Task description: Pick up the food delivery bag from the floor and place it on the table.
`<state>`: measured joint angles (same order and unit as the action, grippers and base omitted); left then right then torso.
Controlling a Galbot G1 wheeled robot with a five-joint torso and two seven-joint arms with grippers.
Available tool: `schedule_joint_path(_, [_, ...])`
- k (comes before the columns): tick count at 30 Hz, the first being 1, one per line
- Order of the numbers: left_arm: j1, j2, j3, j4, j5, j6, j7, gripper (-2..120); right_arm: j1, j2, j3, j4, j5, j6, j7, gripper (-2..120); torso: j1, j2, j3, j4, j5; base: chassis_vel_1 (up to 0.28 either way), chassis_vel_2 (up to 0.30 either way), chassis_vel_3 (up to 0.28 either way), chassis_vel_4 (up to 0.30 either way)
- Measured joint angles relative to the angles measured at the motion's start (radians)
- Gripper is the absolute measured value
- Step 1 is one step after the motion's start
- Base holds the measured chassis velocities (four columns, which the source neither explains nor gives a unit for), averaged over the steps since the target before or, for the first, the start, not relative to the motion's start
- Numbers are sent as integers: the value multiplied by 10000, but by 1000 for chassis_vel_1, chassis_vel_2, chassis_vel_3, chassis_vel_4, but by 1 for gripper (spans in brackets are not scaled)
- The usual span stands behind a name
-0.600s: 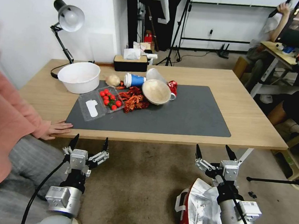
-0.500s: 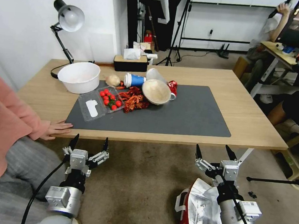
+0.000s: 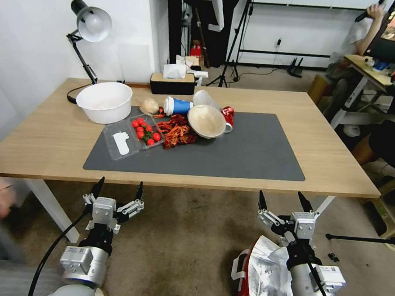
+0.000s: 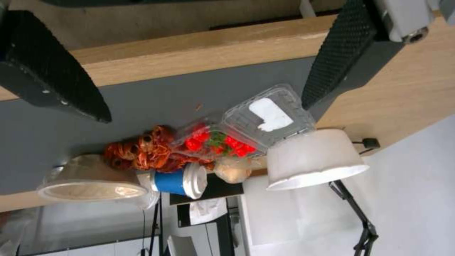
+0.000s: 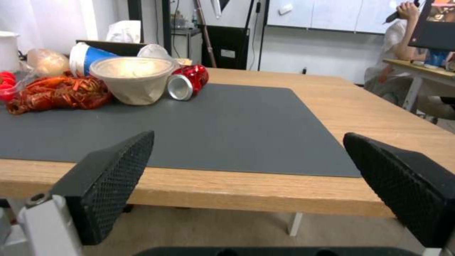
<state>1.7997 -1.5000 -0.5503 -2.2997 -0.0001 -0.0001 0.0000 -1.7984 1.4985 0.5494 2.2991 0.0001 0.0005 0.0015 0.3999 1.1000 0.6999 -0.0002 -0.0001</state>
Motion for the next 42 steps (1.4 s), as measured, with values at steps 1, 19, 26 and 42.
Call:
schedule_joint_path(1, [-32, 23, -18, 21, -36, 0, 3, 100, 112, -118, -23, -61, 0, 35, 80, 100, 0, -1, 0, 0, 1, 0, 0, 0, 0])
schedule_joint_path(19, [-1896, 1276, -1439, 1581, -3054, -1194, 547, 100, 1312, -1075, -287, -280, 302, 167, 636, 100, 1, -3, 1, 5, -1, 0, 0, 0, 0])
schedule_joint_path(26, [-1790, 1285, -1480, 1541, -2719, -1234, 548, 99, 1281, -993, -302, -282, 384, 318, 501, 100, -27, -57, -29, 3, 0, 0, 0, 0, 0])
schedule_joint_path(42, [-1169, 1285, -1524, 735, -2224, -960, 437, 99, 1381, -898, -169, 18, 548, 299, 437, 100, -376, -867, -483, 4, 2, 0, 0, 0, 0])
